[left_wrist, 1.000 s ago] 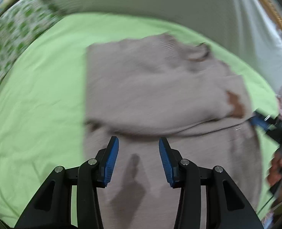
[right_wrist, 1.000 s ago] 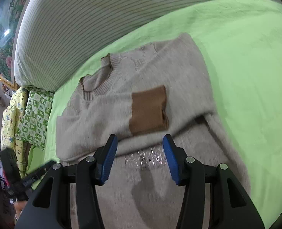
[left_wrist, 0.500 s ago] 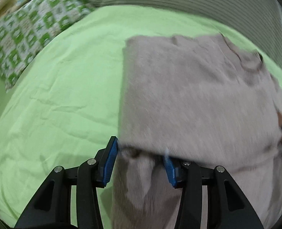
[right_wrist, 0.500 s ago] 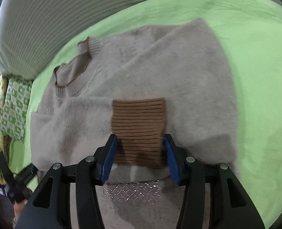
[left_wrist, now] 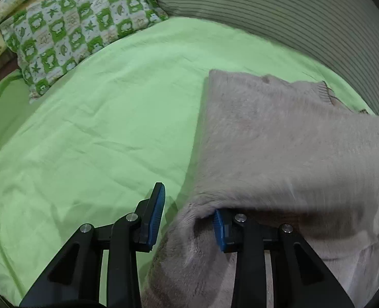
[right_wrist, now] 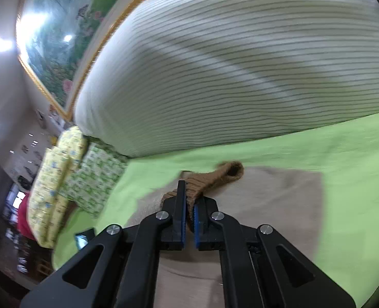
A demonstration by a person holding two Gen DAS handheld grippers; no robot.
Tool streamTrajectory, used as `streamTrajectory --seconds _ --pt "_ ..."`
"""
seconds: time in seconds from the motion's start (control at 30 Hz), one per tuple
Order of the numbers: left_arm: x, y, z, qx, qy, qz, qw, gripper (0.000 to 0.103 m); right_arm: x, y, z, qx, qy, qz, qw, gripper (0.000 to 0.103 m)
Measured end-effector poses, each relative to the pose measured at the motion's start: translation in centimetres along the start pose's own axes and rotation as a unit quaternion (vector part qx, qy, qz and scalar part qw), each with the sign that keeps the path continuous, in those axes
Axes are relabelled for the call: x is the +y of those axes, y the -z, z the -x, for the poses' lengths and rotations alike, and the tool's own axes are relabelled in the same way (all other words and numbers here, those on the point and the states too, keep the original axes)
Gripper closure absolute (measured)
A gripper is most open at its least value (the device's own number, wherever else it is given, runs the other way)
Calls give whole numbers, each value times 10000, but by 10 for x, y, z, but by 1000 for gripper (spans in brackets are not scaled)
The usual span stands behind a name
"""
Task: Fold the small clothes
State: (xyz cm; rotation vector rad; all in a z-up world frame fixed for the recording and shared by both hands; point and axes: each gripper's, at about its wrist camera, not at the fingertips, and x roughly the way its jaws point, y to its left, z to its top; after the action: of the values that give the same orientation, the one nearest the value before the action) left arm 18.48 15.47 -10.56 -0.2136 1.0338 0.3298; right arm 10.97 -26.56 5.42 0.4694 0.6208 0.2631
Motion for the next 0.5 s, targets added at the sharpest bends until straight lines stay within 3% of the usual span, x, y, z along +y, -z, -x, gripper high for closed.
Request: streamTrajectory --seconds 0.2,0.3,0.37,0.5 --pt "-5 5 -1 89 69 -27 9999 68 -86 46 -38 924 972 -539 9895 98" --pt "7 1 0 96 143 302 9994 68 -95 67 -52 1113 1037 -659 9862 98" --pt "22 -1 0 145 280 696 9971 68 -92 68 -51 1011 829 -687 9890 98" --pt "37 3 -5 295 465 1156 9918 68 -66 63 -55 945 776 -151 9924 98"
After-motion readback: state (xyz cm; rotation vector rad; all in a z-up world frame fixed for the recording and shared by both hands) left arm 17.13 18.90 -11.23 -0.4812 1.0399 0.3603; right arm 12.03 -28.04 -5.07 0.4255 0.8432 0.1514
